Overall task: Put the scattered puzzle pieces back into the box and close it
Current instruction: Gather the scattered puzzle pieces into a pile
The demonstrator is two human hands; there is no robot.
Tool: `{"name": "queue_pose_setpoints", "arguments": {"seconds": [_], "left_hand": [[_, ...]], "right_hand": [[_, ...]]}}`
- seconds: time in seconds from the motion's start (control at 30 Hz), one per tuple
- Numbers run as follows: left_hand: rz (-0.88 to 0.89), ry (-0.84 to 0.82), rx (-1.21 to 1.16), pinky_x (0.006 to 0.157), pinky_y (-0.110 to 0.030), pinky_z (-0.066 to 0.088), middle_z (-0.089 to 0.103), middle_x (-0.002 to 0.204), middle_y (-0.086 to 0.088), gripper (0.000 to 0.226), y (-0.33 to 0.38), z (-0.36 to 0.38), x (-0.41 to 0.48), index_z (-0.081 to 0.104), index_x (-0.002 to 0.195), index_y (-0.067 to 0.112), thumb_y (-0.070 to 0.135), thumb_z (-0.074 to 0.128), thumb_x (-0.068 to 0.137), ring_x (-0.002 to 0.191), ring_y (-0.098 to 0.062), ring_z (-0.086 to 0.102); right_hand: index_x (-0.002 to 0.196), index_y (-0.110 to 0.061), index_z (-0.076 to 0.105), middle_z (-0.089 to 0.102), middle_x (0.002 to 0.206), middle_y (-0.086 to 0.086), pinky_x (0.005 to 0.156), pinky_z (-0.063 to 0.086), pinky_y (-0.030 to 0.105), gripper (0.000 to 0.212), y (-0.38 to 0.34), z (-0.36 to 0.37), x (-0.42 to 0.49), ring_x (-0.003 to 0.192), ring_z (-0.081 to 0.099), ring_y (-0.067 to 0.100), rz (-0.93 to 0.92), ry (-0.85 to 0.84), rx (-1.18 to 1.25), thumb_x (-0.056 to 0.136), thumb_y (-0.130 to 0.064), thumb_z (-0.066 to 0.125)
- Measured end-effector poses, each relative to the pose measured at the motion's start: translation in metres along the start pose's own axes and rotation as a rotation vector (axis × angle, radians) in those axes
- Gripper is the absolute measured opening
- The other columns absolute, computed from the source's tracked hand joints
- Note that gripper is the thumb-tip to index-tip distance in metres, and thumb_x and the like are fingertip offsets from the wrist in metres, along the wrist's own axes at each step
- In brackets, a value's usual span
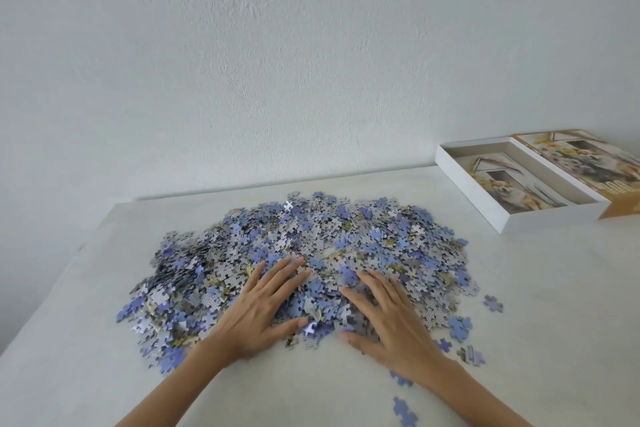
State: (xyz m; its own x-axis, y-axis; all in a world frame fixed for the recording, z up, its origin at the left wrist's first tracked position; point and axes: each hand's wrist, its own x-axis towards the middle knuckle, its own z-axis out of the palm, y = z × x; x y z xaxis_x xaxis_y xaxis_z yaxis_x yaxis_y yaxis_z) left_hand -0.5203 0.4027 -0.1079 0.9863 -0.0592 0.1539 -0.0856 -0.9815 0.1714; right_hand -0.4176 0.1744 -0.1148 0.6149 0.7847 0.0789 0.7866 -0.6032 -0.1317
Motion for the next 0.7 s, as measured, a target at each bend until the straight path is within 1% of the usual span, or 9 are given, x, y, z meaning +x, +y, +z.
{"name": "queue_pose_setpoints", "arguments": {"seconds": [0.1, 0.13, 0.2, 0.3, 0.37, 0.43, 0.5, 0.6, 0.7], "left_hand": [[0.000, 0.001, -0.007, 0.115, -0.041, -0.008, 0.001, 0.156, 0.014, 0.070, 0.000, 0.000, -0.001, 0.004, 0.147, 0.038, 0.073, 0.014, 0.087, 0.143, -0.003, -0.005], [0.001, 0.003, -0.009, 0.115, -0.041, -0.008, 0.002, 0.156, 0.014, 0.070, -0.001, 0.001, -0.001, 0.005, 0.147, 0.038, 0.072, 0.014, 0.087, 0.143, -0.004, -0.004], [0.002, 0.001, -0.002, 0.115, -0.041, -0.007, 0.002, 0.156, 0.013, 0.070, -0.001, 0.001, -0.001, 0.005, 0.147, 0.037, 0.072, 0.014, 0.087, 0.143, -0.003, -0.003], [0.006, 0.008, 0.001, 0.115, -0.040, -0.008, 0.004, 0.156, 0.013, 0.070, -0.001, 0.001, -0.001, 0.006, 0.147, 0.036, 0.072, 0.014, 0.087, 0.143, -0.003, -0.003], [0.005, 0.011, -0.003, 0.116, -0.039, -0.008, 0.004, 0.156, 0.012, 0.070, 0.000, 0.001, -0.001, 0.007, 0.147, 0.036, 0.072, 0.013, 0.087, 0.143, -0.003, -0.003], [0.003, 0.013, -0.002, 0.116, -0.039, -0.008, 0.004, 0.156, 0.013, 0.071, 0.000, 0.001, -0.001, 0.007, 0.147, 0.036, 0.072, 0.012, 0.087, 0.143, -0.002, -0.004], [0.001, 0.016, -0.010, 0.116, -0.038, -0.009, 0.004, 0.156, 0.013, 0.070, 0.000, 0.001, -0.001, 0.008, 0.147, 0.036, 0.072, 0.012, 0.087, 0.143, -0.002, -0.003], [0.005, 0.020, -0.016, 0.116, -0.038, -0.010, 0.005, 0.156, 0.013, 0.070, 0.000, 0.000, -0.001, 0.010, 0.147, 0.036, 0.072, 0.013, 0.088, 0.143, -0.002, -0.002], [0.015, 0.019, -0.008, 0.116, -0.040, -0.007, 0.005, 0.156, 0.013, 0.069, -0.002, 0.001, -0.001, 0.010, 0.147, 0.035, 0.071, 0.014, 0.088, 0.143, -0.003, -0.002]], "right_hand": [[0.131, -0.034, 0.041, 0.049, 0.135, 0.003, 0.101, 0.040, 0.046, 0.063, 0.002, -0.005, 0.005, 0.125, 0.048, 0.021, 0.001, -0.020, 0.046, 0.088, -0.070, 0.015], [0.134, -0.035, 0.039, 0.045, 0.139, 0.002, 0.106, 0.034, 0.047, 0.065, 0.003, -0.007, 0.005, 0.130, 0.041, 0.019, -0.014, -0.029, 0.088, 0.087, -0.071, 0.013], [0.138, -0.040, 0.030, 0.030, 0.147, -0.005, 0.117, 0.009, 0.041, 0.070, 0.007, -0.008, 0.000, 0.139, 0.018, 0.010, -0.044, 0.011, 0.204, 0.082, -0.074, 0.004], [0.138, -0.046, 0.020, 0.018, 0.150, -0.015, 0.113, -0.013, 0.028, 0.074, 0.007, -0.015, -0.015, 0.137, 0.000, -0.004, -0.049, 0.042, 0.282, 0.076, -0.078, -0.005], [0.139, -0.049, 0.012, 0.004, 0.152, -0.018, 0.110, -0.019, 0.028, 0.076, 0.001, -0.020, -0.027, 0.138, -0.010, -0.004, -0.063, -0.001, 0.279, 0.072, -0.081, -0.006], [0.140, -0.050, 0.002, -0.011, 0.153, -0.015, 0.112, -0.020, 0.033, 0.076, -0.009, -0.022, -0.040, 0.137, -0.019, 0.000, -0.077, -0.040, 0.255, 0.071, -0.083, -0.002], [0.143, -0.045, -0.002, -0.014, 0.154, -0.005, 0.114, -0.012, 0.039, 0.076, -0.019, -0.015, -0.049, 0.140, -0.018, 0.008, -0.085, -0.053, 0.180, 0.077, -0.082, 0.008], [0.147, -0.028, 0.012, 0.016, 0.153, 0.010, 0.106, 0.012, 0.042, 0.076, -0.024, -0.002, -0.051, 0.141, 0.008, 0.022, -0.063, 0.009, 0.040, 0.086, -0.072, 0.023], [0.147, -0.024, 0.017, 0.027, 0.150, 0.009, 0.105, 0.016, 0.041, 0.070, -0.021, 0.000, -0.037, 0.140, 0.014, 0.023, -0.033, 0.052, 0.037, 0.090, -0.064, 0.024]]}}
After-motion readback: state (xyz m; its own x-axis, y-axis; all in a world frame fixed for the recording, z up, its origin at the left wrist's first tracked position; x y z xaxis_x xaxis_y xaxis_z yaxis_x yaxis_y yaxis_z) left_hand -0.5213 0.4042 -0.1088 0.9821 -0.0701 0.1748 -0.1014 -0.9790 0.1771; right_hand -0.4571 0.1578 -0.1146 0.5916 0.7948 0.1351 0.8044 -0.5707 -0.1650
